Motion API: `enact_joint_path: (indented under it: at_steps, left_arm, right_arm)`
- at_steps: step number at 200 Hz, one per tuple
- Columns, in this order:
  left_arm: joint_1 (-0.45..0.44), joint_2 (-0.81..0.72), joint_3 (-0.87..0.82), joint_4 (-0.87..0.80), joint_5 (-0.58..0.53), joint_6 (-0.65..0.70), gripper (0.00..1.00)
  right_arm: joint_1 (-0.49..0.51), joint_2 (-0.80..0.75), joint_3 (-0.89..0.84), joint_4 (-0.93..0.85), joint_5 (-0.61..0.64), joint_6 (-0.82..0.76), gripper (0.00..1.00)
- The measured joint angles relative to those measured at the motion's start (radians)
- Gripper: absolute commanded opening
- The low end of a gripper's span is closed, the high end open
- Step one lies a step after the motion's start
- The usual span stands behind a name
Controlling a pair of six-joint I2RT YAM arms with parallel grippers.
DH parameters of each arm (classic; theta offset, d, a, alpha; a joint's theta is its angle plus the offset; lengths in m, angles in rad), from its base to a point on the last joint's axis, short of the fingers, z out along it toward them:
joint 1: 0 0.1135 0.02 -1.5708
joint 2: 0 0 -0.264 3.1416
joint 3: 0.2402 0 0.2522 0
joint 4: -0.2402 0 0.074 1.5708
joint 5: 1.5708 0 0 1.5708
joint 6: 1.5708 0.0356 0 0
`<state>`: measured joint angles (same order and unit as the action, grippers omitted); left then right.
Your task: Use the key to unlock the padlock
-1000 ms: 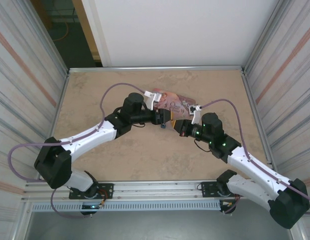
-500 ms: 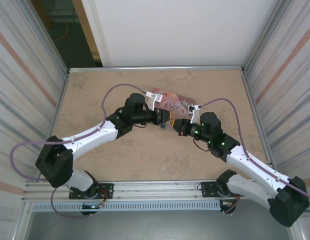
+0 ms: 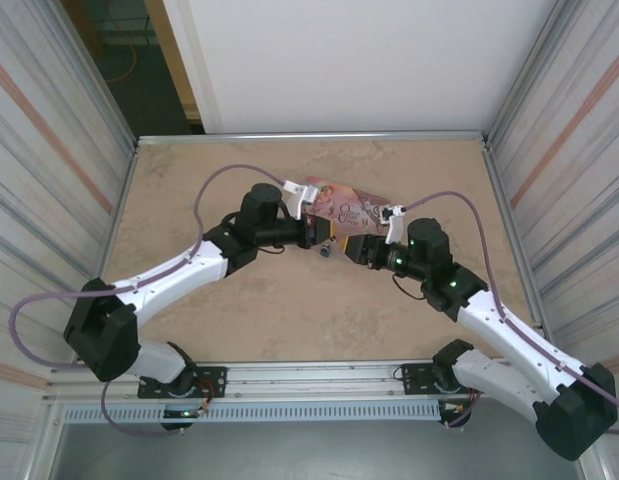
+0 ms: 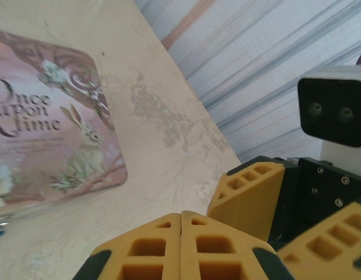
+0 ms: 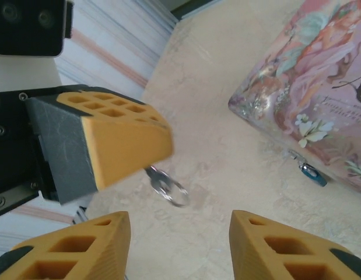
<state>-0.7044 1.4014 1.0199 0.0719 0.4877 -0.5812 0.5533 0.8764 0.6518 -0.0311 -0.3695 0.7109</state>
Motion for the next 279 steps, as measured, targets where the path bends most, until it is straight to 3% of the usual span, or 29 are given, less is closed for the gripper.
enact_joint_path:
  at_steps: [39,90,136,279]
  left_arm:
    - [0.082,-0.056,0.042,-0.115,0.056,0.089,0.0]
    - [0.103,-0.082,0.046,-0.136,0.187,0.123,0.0]
    - [0.103,-0.082,0.046,-0.126,0.253,0.121,0.0]
    - [0.103,-0.082,0.038,-0.075,0.271,0.089,0.0]
  right_arm:
    - [-0.058,0.001,0.007,0.013,-0.145,-0.015,0.59]
    - [0.02,0.11,0.039,0.148,-0.258,-0.014,0.57]
    - [0.056,0.185,0.08,0.216,-0.26,-0.016,0.49]
    - [0.064,0.226,0.095,0.24,-0.237,-0.015,0.22]
